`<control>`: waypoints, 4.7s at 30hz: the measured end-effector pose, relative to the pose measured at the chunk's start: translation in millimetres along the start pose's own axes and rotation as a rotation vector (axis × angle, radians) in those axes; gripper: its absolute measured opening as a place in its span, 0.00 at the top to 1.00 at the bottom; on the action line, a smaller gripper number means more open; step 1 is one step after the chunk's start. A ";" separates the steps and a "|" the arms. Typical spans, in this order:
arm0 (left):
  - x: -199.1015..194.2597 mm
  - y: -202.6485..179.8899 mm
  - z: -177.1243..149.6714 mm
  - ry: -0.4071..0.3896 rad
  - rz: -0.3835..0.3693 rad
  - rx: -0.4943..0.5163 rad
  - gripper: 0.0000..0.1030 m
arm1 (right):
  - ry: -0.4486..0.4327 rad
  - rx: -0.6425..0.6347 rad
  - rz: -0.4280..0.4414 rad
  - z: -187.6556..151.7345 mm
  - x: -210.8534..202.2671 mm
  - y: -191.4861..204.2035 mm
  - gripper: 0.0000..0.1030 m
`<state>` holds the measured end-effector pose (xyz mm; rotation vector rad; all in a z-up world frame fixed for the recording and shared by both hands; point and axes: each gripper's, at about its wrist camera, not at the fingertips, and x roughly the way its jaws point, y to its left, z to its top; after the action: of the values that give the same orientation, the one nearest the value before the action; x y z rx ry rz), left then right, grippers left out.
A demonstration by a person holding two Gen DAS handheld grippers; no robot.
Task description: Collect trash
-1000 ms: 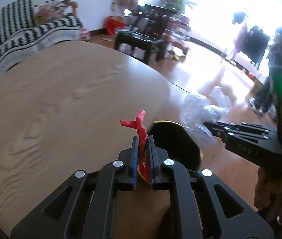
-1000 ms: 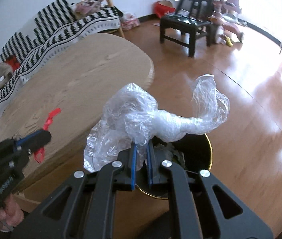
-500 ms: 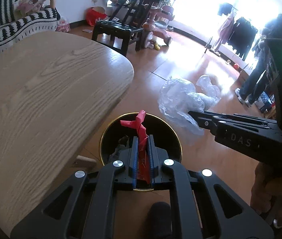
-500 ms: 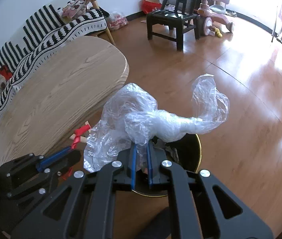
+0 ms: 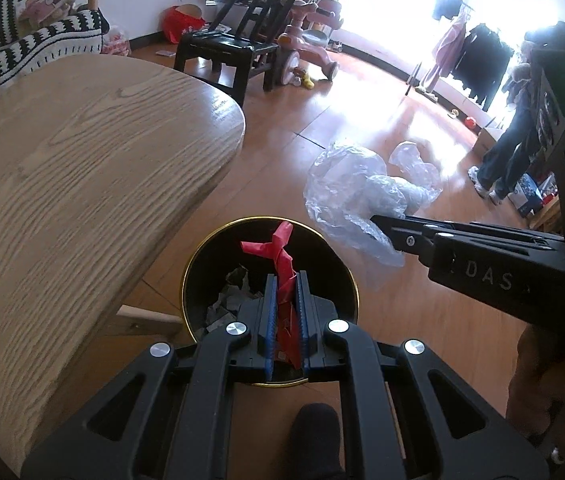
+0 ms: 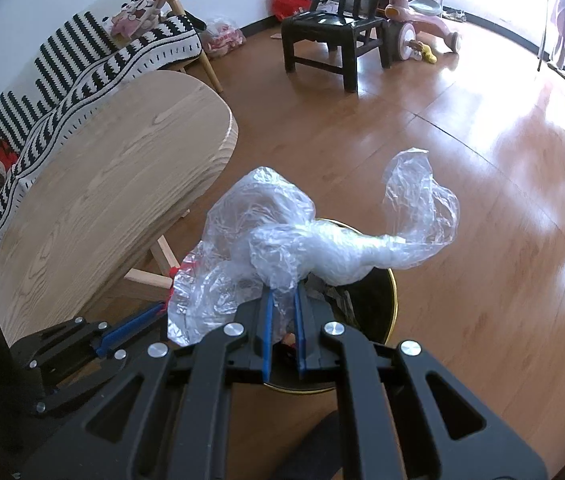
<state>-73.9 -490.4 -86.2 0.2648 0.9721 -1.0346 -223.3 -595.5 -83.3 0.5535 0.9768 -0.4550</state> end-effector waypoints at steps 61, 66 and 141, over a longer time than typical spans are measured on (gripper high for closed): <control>-200.4 150.3 -39.2 -0.233 0.460 -0.127 0.06 | -0.135 -0.189 0.138 27.2 -36.8 173.3 0.11; -250.6 212.2 -72.5 -0.269 0.581 -0.259 0.06 | -0.128 -0.295 0.194 18.8 -28.5 255.2 0.10; -332.0 340.7 -156.2 -0.279 0.710 -0.629 0.06 | -0.102 -0.548 0.315 -26.0 -0.6 423.1 0.10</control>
<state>67.0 -18.1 2.2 -0.0653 0.8083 -0.0884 9.6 -252.1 3.6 0.1770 0.8508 0.0720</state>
